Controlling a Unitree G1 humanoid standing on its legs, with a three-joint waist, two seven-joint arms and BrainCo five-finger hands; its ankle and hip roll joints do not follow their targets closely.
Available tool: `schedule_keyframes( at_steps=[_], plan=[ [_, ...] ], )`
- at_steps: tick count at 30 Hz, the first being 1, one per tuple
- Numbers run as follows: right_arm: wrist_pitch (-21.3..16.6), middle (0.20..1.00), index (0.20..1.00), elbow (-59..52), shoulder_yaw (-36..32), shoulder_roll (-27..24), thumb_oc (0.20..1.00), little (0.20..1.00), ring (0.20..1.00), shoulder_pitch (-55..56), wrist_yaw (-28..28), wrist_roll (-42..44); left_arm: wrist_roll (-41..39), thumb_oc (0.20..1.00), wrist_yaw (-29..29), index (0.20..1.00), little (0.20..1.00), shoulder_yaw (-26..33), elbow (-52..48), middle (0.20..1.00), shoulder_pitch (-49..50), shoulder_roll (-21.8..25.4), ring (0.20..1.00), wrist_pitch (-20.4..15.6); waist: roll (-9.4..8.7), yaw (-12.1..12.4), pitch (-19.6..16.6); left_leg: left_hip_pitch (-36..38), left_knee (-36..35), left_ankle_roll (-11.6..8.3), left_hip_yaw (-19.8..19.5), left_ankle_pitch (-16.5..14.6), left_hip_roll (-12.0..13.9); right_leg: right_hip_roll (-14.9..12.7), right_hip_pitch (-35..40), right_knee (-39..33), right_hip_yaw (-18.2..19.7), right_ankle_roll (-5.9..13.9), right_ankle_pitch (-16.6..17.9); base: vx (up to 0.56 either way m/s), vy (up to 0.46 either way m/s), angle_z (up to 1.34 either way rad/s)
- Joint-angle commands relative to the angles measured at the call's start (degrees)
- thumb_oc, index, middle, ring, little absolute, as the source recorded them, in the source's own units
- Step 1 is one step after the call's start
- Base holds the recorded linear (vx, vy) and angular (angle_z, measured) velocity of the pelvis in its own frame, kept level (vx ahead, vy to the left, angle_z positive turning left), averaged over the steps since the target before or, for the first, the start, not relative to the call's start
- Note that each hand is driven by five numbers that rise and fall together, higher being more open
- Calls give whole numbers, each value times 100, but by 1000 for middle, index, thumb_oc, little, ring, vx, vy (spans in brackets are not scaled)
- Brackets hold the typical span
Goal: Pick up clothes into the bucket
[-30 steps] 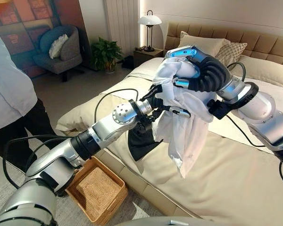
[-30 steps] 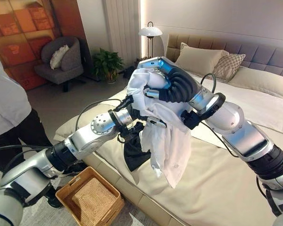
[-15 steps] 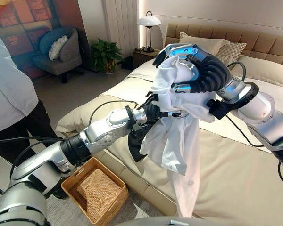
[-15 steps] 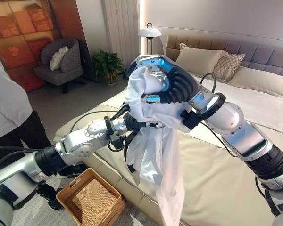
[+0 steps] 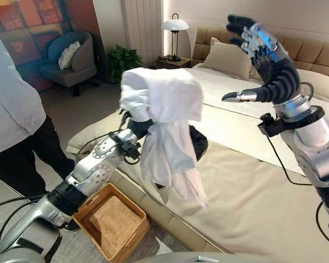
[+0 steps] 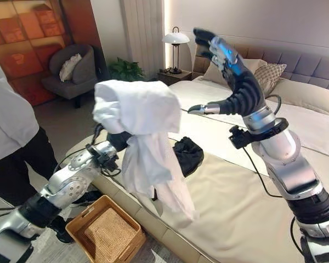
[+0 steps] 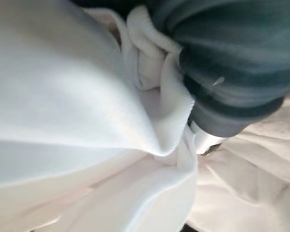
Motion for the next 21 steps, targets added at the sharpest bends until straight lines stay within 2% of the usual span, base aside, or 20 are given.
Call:
schedule_keyframes(
  at_steps=[1,2,4,6,7,8,10,13,17,18,19,21],
  plan=[
    [-131,1000,1000,439,-599,439,1000,1000,1000,657,-22,9,944,200,267,200,200,1214,-77,200,261,236,200,-689,-234,133,-147,-25,567,75,-314,-703,4,-413,-187,495,-104,441,-153,0,0,0],
    [-127,1000,1000,425,-598,444,1000,1000,1000,674,-21,7,955,200,275,200,200,1223,-99,200,291,236,200,-683,-235,128,-160,-26,567,75,-315,-704,5,-413,-188,496,-105,441,-156,0,0,0],
    [-62,1000,1000,679,-915,811,1000,1000,1000,1292,29,19,1567,200,413,200,200,1892,-266,200,769,272,200,-847,-238,146,-115,-59,567,77,-321,-696,8,-409,-221,507,-109,426,-165,0,0,0],
    [-17,1000,1000,938,-1091,1189,1000,1000,1000,1800,87,16,1919,200,559,200,200,2466,-382,200,1167,171,200,-993,-236,144,-71,-97,571,81,-337,-694,-2,-404,-264,525,-103,413,-172,0,0,0],
    [13,1000,1000,1316,-1196,1529,1000,1000,1000,2193,99,-112,2223,200,751,200,200,2934,-395,200,1439,16,200,-1113,-232,145,-21,-136,585,86,-345,-697,-10,-400,-306,557,-109,402,-183,0,0,0],
    [8,1000,1000,1318,-1186,1531,1000,1000,1000,2196,99,-115,2232,200,758,200,200,2942,-410,200,1459,14,200,-1110,-233,138,-29,-137,588,86,-346,-700,-10,-400,-307,560,-110,402,-187,0,0,0],
    [28,1000,1000,1866,-1183,1907,1000,1000,1000,2662,170,-180,2481,200,967,200,200,3457,-424,200,1737,-148,200,-1272,-228,154,48,-192,612,92,-358,-701,-26,-412,-348,583,-117,393,-183,-9,12,2],
    [23,1000,1000,2567,-1124,2274,1000,1000,1000,3020,179,-316,2705,200,1293,200,200,3919,-365,200,1871,-424,200,-1484,-244,141,166,-309,685,98,-382,-714,-45,-430,-446,645,-124,388,-184,-37,20,4],
    [30,1000,1000,3926,-949,2554,1000,1000,1000,3213,67,-542,3126,200,1652,200,200,4182,-154,200,2041,-685,200,-1597,-255,132,357,-578,856,102,-421,-731,-91,-451,-649,736,-134,384,-182,-63,26,4],
    [61,1000,1000,4611,-810,2564,1000,1000,1000,3215,1,-758,3335,200,1833,200,200,4210,-8,200,2066,-689,200,-1632,-264,150,487,-703,923,102,-449,-724,-116,-467,-746,788,-154,386,-167,-60,27,6],
    [40,1000,1000,4644,-801,2563,1000,1000,1000,3190,-1,-758,3341,200,1839,200,200,4213,-3,200,2060,-688,200,-1636,-265,139,481,-726,939,103,-454,-730,-118,-469,-763,799,-158,387,-172,-80,30,6],
    [116,1000,1000,5498,-549,2493,1000,1000,1000,3127,-84,-1137,3500,200,2058,200,200,4226,363,200,1991,-661,200,-1700,-273,168,728,-969,1064,97,-495,-707,-151,-498,-977,932,-200,390,-163,-94,34,9]
  ],
)
